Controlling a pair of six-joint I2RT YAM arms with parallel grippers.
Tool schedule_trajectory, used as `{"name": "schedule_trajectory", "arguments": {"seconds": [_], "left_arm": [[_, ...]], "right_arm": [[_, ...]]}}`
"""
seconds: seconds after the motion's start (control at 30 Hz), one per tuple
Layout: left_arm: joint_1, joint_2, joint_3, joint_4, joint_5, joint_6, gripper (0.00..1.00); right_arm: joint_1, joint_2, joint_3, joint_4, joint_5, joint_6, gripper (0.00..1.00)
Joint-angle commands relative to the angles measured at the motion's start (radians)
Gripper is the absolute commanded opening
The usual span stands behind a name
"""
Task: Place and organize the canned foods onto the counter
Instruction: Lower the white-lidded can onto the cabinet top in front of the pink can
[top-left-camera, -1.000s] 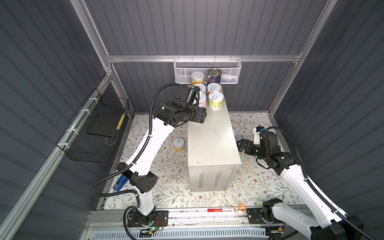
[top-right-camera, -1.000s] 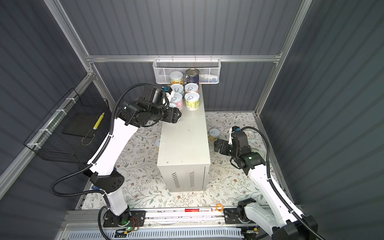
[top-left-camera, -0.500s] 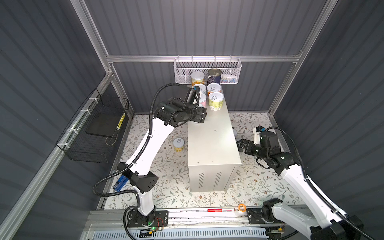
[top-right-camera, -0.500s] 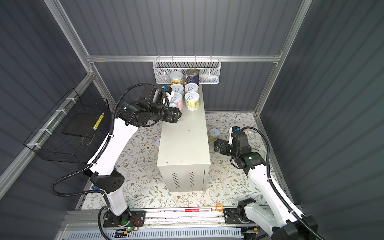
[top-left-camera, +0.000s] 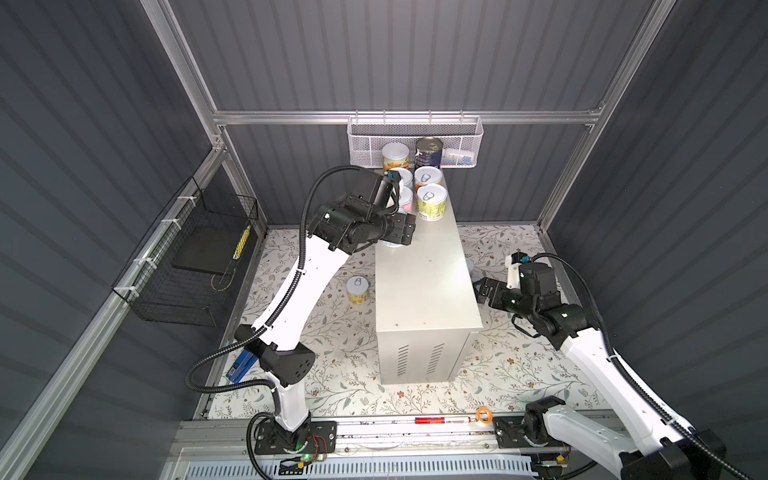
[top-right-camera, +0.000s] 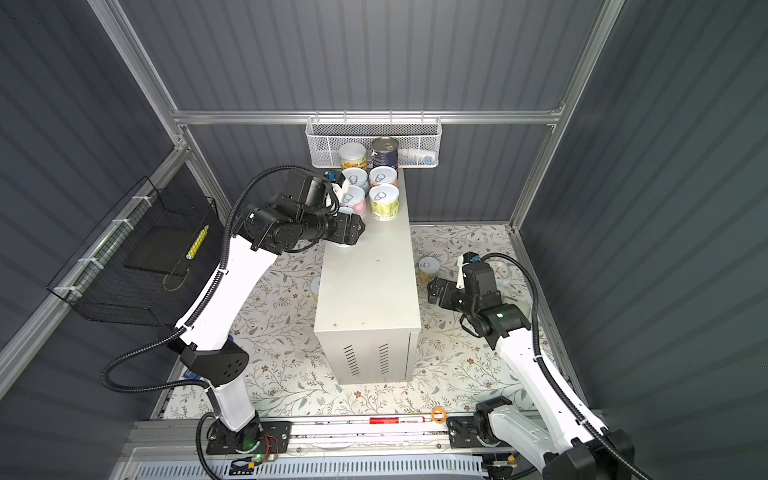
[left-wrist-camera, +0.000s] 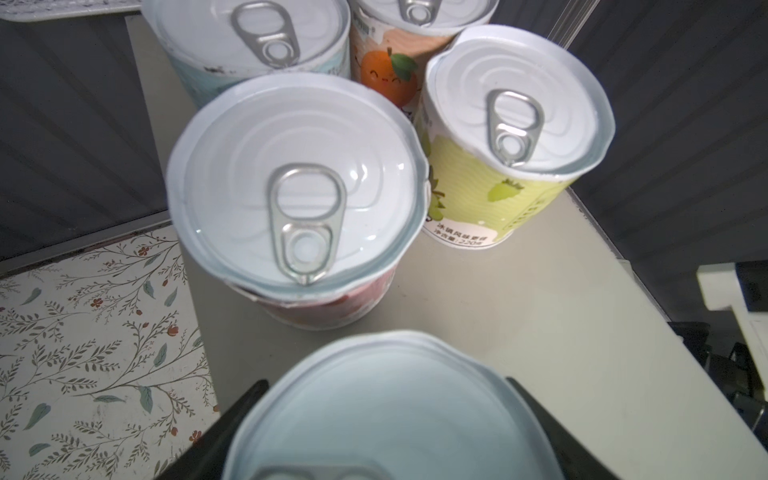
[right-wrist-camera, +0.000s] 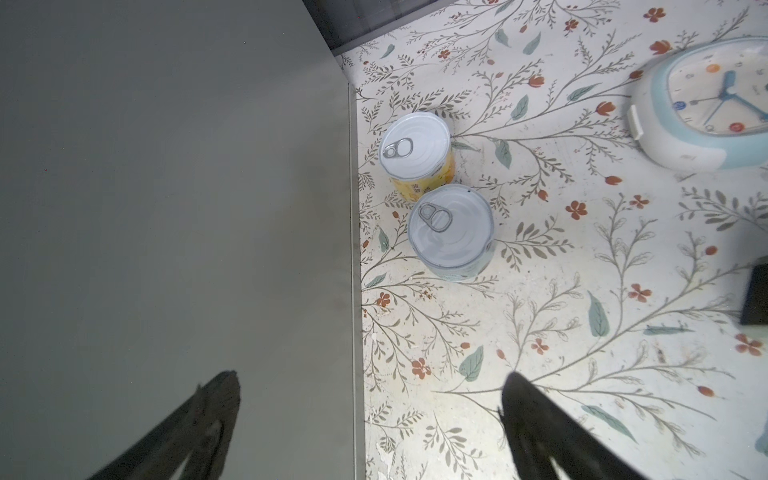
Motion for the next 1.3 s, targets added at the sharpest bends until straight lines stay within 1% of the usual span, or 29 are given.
{"name": "schedule_trajectory", "arguments": {"seconds": [0.0, 0.3, 0.73, 0.9, 1.1, 1.27], "left_arm": [[-0.008, -0.01, 0.006, 0.016, -0.01, 0.02, 0.86], [-0.008, -0.037, -0.018, 0.055, 0.021, 0.019, 0.86], [-0.008, -0.043, -0.044, 0.079, -0.006, 0.021, 0.86], [-0.008, -0.101, -0.08, 0.144, 0.015, 0.053, 0.9], [-0.008, -0.183, -0.127, 0.211, 0.017, 0.08, 0.99], [-0.007, -0.276, -0.178, 0.235, -0.064, 0.098, 0.98]], "right_arm": [[-0.007, -0.002, 0.015, 0.012, -0.007, 0.001, 0.99], [-0.007, -0.005, 0.015, 0.011, -0.005, 0.001, 0.99], [-0.007, -0.003, 0.017, 0.015, -0.004, -0.002, 0.99], [-0.007, 0.007, 0.032, 0.012, -0.011, 0.001, 0.99], [-0.007, -0.009, 0.051, -0.006, -0.018, 0.001, 0.99], [-0.007, -0.027, 0.073, -0.03, -0.004, -0.007, 0.99]]}}
